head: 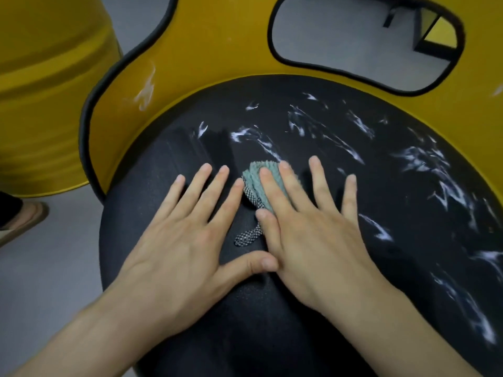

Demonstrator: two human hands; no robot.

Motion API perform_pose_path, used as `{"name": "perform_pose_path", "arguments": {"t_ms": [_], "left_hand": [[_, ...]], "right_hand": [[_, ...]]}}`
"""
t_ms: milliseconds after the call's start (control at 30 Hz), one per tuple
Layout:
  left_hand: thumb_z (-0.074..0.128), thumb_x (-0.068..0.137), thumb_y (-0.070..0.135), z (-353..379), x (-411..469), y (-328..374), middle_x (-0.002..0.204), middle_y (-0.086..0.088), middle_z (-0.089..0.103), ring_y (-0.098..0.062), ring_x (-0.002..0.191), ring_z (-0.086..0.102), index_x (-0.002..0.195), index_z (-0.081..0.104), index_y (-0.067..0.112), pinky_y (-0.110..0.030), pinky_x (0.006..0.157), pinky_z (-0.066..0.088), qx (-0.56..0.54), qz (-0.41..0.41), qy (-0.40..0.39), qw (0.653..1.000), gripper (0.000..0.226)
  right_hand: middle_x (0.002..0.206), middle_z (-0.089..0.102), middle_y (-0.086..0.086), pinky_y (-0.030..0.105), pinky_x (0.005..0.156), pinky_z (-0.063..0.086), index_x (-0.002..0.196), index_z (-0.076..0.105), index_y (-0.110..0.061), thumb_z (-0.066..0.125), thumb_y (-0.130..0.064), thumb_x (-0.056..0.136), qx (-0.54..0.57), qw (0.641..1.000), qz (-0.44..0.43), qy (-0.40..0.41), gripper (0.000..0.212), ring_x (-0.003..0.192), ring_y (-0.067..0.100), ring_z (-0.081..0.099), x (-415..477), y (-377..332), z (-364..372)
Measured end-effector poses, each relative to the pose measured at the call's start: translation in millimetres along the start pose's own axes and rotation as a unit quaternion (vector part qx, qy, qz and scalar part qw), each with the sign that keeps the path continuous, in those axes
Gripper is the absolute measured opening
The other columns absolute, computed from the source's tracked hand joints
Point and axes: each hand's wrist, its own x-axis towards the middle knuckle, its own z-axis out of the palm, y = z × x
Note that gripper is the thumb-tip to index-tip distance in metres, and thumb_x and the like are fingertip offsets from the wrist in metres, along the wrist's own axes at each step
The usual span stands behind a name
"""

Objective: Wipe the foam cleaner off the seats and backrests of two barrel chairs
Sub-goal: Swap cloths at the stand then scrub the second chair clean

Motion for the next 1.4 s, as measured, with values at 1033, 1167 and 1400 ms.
{"name": "perform_pose_path", "arguments": {"t_ms": [1033,1167,1400], "left_hand": [[0.007,0.096,0.080,2,1,1,0.170,-0.001,0.006,-0.014,0.157,-0.006,0.163,0.015,0.018,-0.039,0.125,-0.003,0.030,-0.002,0.002,1.000,0.091],[0.007,0.098,0.076,3,2,1,0.171,0.001,0.003,-0.012,0.157,-0.007,0.164,0.011,0.022,-0.034,0.126,-0.005,0.038,-0.007,0.008,0.999,0.085],[0.021,0.099,0.071,3,-2,1,0.169,-0.004,0.018,-0.020,0.157,0.010,0.161,0.027,0.021,-0.036,0.126,0.006,0.046,-0.008,0.018,0.999,0.080]], "right_hand": [[0.160,0.036,0.000,0.069,0.112,0.022,0.154,0.039,-0.026,0.023,-0.051,0.103,0.024,0.998,-0.003,0.049,0.059,0.150,0.034,0.026,-77,5,22],[0.169,-0.005,-0.009,0.066,0.119,-0.004,0.160,-0.003,-0.037,0.003,-0.054,0.101,0.042,0.999,0.020,-0.013,0.061,0.153,0.027,-0.018,-29,-1,5],[0.166,0.022,-0.001,0.061,0.120,0.013,0.160,0.024,-0.026,0.018,-0.049,0.105,0.034,0.998,0.004,0.056,0.059,0.155,0.028,0.008,-62,9,21]]}}
